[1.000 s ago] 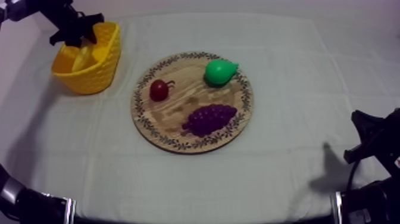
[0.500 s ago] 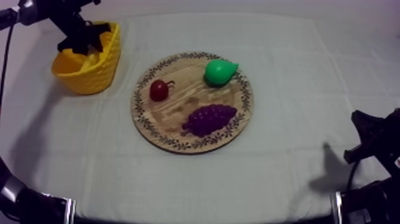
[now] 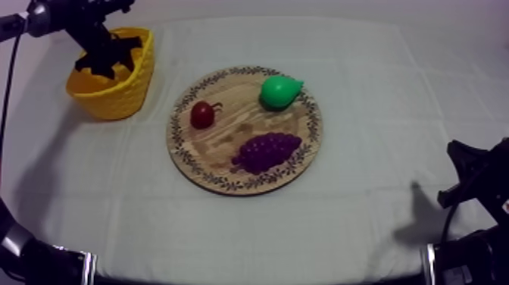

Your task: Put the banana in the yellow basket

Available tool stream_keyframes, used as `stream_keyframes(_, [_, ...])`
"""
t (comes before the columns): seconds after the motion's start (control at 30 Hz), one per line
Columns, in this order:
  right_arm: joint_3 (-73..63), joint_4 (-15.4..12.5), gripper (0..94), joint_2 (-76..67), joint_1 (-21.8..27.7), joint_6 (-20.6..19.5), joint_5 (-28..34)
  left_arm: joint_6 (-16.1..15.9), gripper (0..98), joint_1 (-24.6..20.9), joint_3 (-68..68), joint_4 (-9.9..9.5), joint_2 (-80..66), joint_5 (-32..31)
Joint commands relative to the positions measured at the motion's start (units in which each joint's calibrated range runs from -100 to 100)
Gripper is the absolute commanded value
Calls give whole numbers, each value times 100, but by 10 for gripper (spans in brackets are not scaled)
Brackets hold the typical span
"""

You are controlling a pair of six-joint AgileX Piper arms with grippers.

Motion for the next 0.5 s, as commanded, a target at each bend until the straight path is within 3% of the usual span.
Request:
stream_keyframes(0.0, [-3,0,2,-3,-2,-3,-1,-11,600,1,15,5,-11,4])
stream_keyframes(0.27, [-3,0,2,-3,-2,-1,-1,-40,609,-17,59,16,-126,3])
stream_keyframes(0.47, [-3,0,2,-3,-2,-1,-1,-6,479,-25,-17,-11,-344,96])
